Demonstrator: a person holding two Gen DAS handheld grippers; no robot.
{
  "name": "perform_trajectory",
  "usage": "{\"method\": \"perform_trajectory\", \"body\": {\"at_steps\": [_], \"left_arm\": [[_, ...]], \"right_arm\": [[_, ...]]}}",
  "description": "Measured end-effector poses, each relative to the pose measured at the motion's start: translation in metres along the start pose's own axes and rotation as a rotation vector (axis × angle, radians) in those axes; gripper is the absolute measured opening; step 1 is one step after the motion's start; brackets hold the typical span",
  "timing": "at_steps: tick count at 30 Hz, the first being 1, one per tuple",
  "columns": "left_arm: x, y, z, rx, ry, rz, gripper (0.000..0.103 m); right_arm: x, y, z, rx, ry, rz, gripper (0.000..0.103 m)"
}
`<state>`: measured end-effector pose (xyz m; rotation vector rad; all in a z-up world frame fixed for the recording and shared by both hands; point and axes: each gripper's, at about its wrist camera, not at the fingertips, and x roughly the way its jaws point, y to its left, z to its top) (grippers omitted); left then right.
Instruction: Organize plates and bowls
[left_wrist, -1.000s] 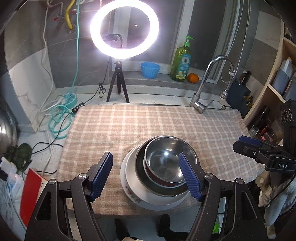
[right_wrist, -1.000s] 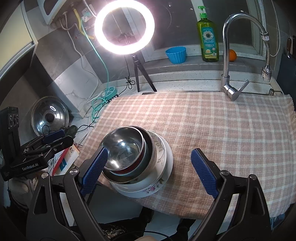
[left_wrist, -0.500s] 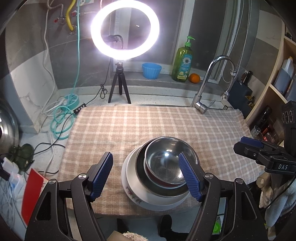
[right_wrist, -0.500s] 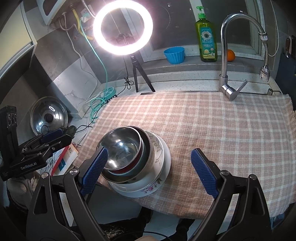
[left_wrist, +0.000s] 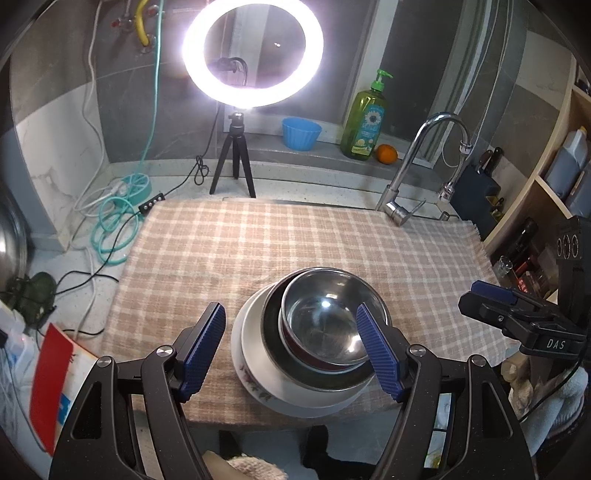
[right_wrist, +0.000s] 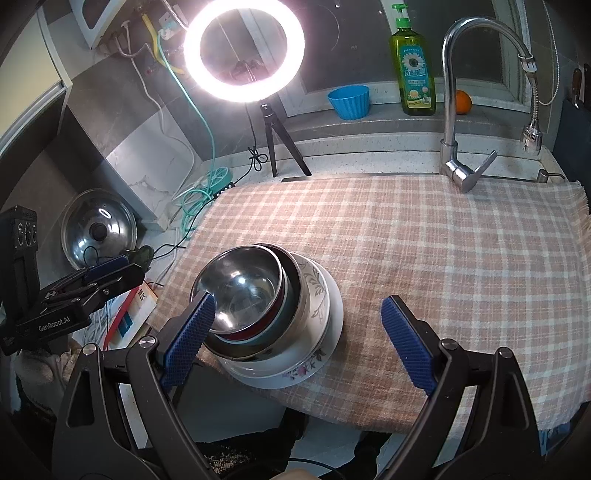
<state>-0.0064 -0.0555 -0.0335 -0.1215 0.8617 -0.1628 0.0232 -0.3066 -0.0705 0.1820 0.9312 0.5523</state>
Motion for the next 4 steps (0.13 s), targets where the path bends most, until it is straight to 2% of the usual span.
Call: {"method": "perform_trajectory", "body": {"at_steps": [4], "left_arm": [[0.0020, -0.0026, -0.0003, 0.012, -0.008, 0.011, 0.073]], "right_arm": [[0.0031, -0.0037, -0.0007, 0.019, 0.000, -0.001, 0.094]]}}
